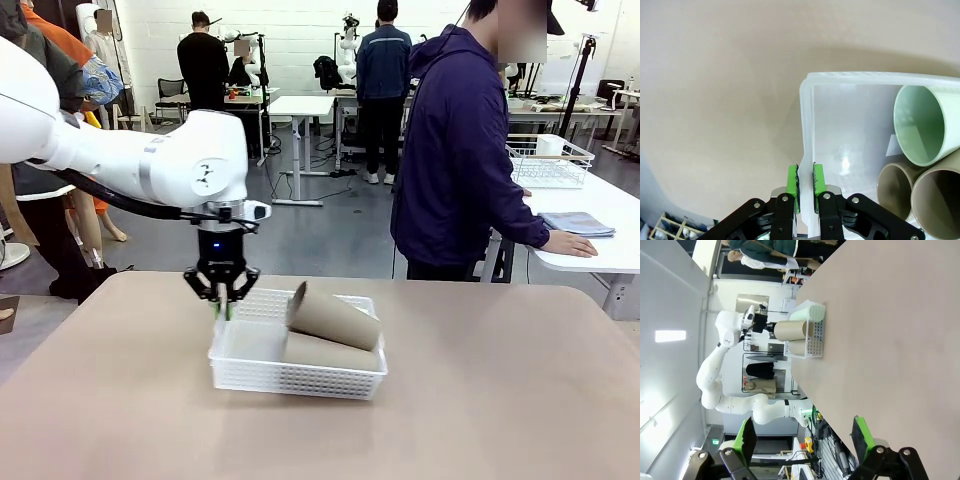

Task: Clean and organize the cups into the basket.
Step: Move the Organizing basket back to the left side of the table.

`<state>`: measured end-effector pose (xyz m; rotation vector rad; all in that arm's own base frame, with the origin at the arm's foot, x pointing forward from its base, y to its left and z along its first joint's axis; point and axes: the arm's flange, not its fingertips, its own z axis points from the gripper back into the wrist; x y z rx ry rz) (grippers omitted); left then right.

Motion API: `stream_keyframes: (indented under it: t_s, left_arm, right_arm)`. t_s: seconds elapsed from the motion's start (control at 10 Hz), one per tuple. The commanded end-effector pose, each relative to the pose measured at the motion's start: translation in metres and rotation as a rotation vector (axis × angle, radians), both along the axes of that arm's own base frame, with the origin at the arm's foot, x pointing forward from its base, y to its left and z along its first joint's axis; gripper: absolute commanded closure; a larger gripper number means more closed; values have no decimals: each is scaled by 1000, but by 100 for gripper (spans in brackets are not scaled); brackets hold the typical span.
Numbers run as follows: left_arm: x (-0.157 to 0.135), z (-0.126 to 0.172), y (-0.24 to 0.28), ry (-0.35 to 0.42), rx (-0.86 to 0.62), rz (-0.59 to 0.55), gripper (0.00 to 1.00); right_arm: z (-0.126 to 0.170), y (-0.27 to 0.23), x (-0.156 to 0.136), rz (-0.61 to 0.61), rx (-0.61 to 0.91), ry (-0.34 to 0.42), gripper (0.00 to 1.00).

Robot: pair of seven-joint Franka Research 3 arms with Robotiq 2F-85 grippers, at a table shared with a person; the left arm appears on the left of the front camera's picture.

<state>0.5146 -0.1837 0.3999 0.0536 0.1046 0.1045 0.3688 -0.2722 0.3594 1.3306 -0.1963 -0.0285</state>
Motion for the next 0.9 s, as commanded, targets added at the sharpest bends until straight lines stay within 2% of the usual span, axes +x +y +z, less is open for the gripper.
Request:
stream_keyframes:
  t_s: [0.0, 0.3, 0.6, 0.8]
  left_arm:
    - [-14, 0, 78, -77, 57, 9, 85]
    - [-18, -18, 166, -56, 114, 21, 85]
    - [-27, -17, 230, -72, 84, -34, 85]
    - [-25, -7, 259, -62, 56, -7, 85]
  right_arm:
    - [-2, 1, 0, -6, -11, 13, 0]
    - [-2, 1, 0, -6, -11, 13, 0]
    - [-2, 1, 0, -6, -11, 13, 0]
    - [-2, 1, 0, -6, -11, 13, 0]
